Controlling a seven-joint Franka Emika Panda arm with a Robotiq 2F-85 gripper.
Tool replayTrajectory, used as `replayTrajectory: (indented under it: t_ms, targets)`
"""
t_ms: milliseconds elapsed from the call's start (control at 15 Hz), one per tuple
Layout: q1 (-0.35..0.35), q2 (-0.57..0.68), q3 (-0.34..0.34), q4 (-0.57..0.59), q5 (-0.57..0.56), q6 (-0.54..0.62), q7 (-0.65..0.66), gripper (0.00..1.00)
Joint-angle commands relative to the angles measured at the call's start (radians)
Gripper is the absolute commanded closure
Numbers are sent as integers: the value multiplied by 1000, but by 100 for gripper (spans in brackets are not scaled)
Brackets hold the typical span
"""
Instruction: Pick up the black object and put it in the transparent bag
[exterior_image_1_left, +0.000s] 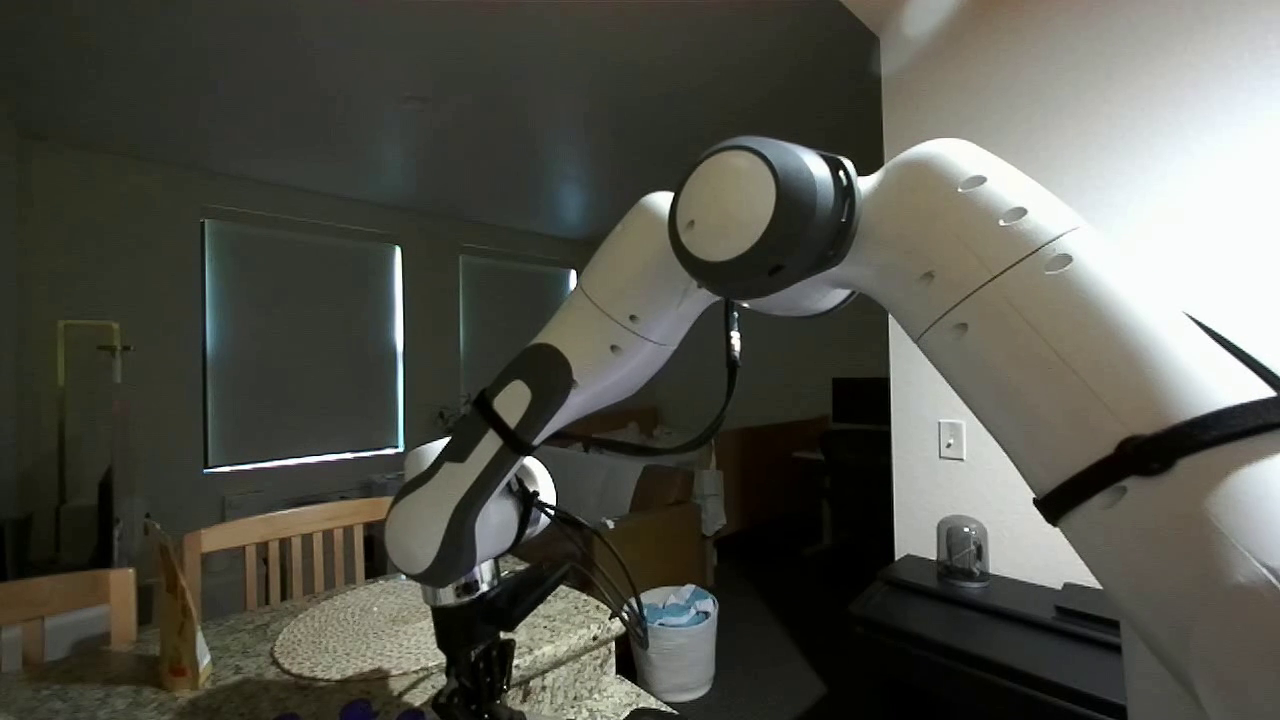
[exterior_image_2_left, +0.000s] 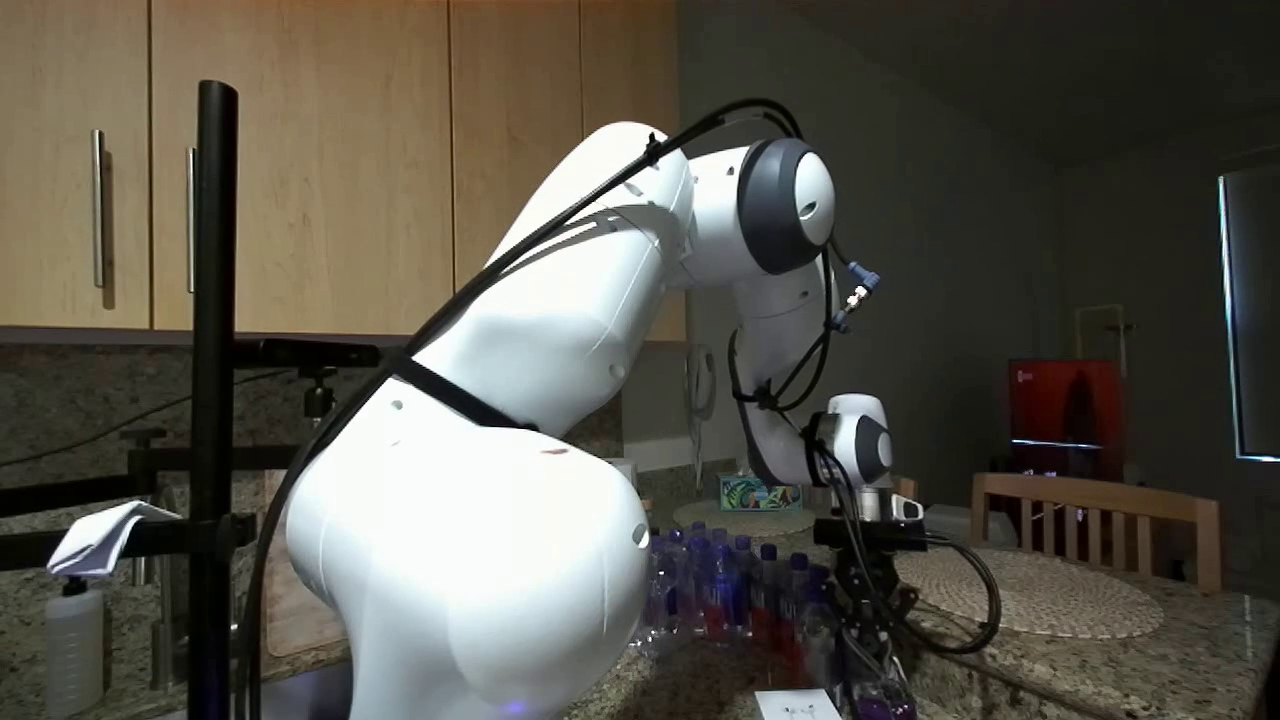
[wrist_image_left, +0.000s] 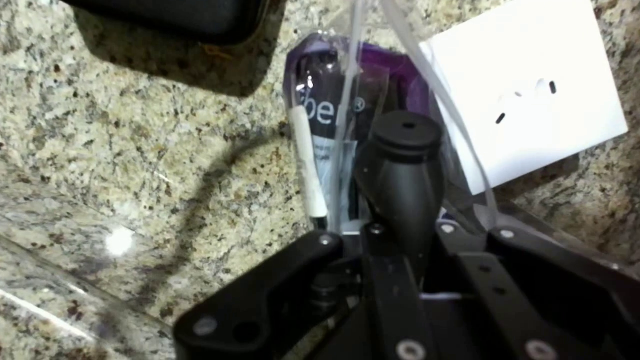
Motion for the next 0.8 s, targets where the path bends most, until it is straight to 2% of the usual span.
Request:
replayTrajectory:
  t_ms: [0, 133, 733]
  targets:
    - [12, -19, -7, -42, -41, 77, 39, 92]
    - [16, -22, -9, -45, -47, 96, 42, 67]
    - [0, -35, 5, -49, -19, 144, 34, 8]
